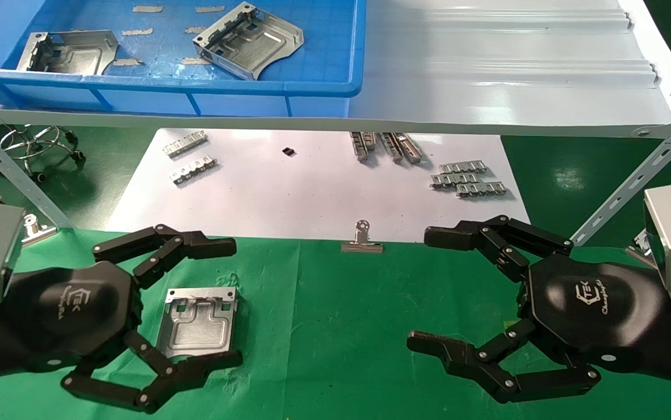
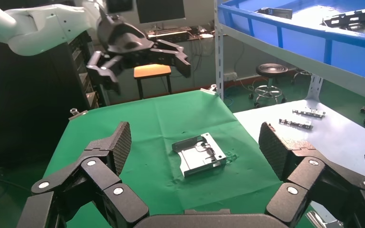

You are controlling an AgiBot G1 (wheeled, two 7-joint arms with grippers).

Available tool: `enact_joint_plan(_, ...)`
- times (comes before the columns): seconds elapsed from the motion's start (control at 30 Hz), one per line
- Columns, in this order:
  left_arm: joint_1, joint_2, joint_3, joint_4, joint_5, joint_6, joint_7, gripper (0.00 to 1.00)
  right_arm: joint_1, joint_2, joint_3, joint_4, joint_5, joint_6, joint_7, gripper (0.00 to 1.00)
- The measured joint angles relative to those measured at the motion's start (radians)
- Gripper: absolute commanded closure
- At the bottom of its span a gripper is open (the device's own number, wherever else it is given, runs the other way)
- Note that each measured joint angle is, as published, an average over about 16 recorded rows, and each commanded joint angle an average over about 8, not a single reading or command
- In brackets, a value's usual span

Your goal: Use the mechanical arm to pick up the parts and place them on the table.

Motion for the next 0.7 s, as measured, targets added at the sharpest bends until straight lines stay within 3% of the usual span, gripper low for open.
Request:
enact_joint_plan(0.3, 0.065, -0.031, -0.056, -0.123, -0.044, -0.011, -0.090, 0.00, 0.000, 0.000, 0.000, 0.000, 0.000, 0.000, 0.000, 0.00)
enact_joint_plan(0.7, 0.071, -0.034, -0.061, -0.132, -0.048, -0.014, -0.097, 0.00, 0.000, 0.000, 0.000, 0.000, 0.000, 0.000, 0.000, 0.00)
